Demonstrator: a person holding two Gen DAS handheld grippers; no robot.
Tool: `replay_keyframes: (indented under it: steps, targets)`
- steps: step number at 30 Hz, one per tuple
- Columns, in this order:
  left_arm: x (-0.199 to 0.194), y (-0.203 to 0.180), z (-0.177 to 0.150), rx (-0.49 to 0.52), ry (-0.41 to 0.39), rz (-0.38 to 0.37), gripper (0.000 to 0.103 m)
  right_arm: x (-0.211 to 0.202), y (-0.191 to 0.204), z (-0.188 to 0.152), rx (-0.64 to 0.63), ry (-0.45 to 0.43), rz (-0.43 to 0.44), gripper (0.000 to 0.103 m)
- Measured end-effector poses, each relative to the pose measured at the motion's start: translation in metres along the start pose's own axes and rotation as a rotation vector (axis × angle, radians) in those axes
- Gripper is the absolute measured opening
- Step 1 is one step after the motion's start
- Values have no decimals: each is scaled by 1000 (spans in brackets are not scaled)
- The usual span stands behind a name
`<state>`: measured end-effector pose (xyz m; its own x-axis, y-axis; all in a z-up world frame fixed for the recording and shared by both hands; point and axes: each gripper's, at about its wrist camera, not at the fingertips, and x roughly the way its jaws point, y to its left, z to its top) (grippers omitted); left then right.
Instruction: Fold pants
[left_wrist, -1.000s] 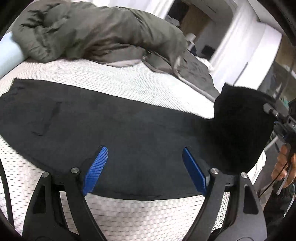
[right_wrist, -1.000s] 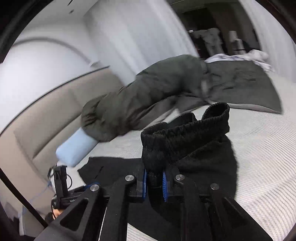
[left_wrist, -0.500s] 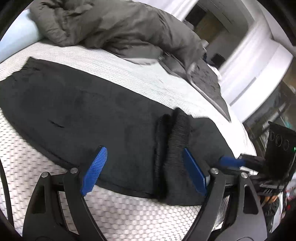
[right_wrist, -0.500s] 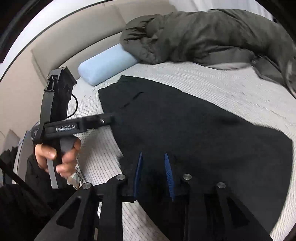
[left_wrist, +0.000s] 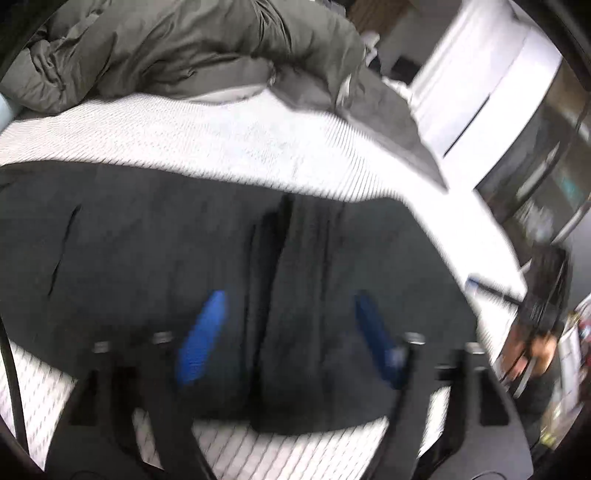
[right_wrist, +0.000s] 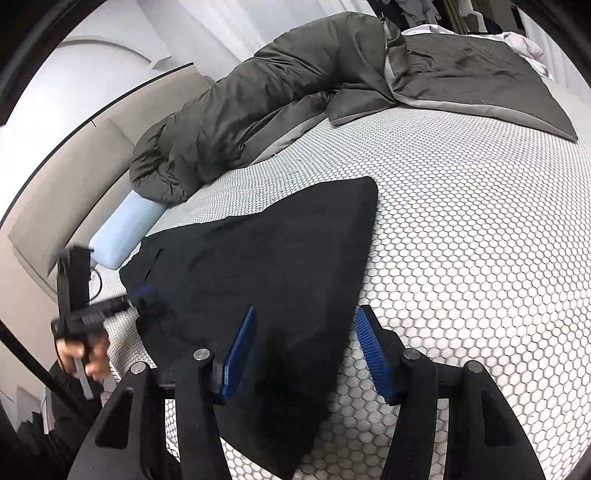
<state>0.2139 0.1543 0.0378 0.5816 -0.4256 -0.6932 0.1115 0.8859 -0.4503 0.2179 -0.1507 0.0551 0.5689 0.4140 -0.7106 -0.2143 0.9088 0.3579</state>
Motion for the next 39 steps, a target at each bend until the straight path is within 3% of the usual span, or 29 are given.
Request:
replay_keyframes:
  steps: [2,5,7,8,9,10,11,12,14,17,18,20,21,22,24,26,28,33,36,39]
  targets:
    - [21,1,22,-41,43,-52,76,-2,1,0,4,-4,19,58]
    - [66,8,41,-113,158,-63,75,-13,-2,-2,5,-11,47,58]
    - [94,15,46,-143,220,-47,64,-16,-4,-4,1,-10,57,60]
    - [100,18,46,-152,216,-42,60,-18,-6,-4,2,-11,59,61]
    - [102,20,46,-156,200,-45,48,-17,-6,-4,5,-9,58,62]
    - [101,19,48,-160,188,-85,26,-17,-8,-5,7,-3,56,62]
    - [99,18,50,-162,176,-106,23,-18,-10,-6,9,1,52,62]
    - [93,15,53,-155,143,-118,13,-17,-11,-5,11,7,47,62]
    - [82,11,57,-140,97,-151,10,-16,-12,-6,15,15,42,62]
    - [62,7,70,-135,-11,-141,10,-11,-6,-2,9,17,43,62]
    - [60,9,73,-139,-27,-102,10,-11,-5,-1,7,15,45,62]
    - [73,21,74,-158,-10,54,19,-8,-3,0,4,17,47,62]
    - [82,28,75,-185,16,102,36,-7,-3,-1,3,21,41,62]
    - [89,38,72,-238,42,118,49,-5,-4,-2,2,28,31,62]
    - [85,44,70,-296,46,97,54,-1,-6,-3,9,42,11,62]
    - [68,29,72,-226,16,143,62,-2,-9,-8,17,61,3,62]
    - [45,9,70,-173,-45,166,79,-4,-10,-16,14,78,18,62]
    - [9,-69,20,-13,-97,121,82,-1,-11,-33,10,122,63,62]
    - [22,-126,-18,70,-77,57,82,0,-19,-30,67,124,72,62]
    - [37,-186,-58,222,-56,-2,82,0,-25,-24,111,111,88,62]
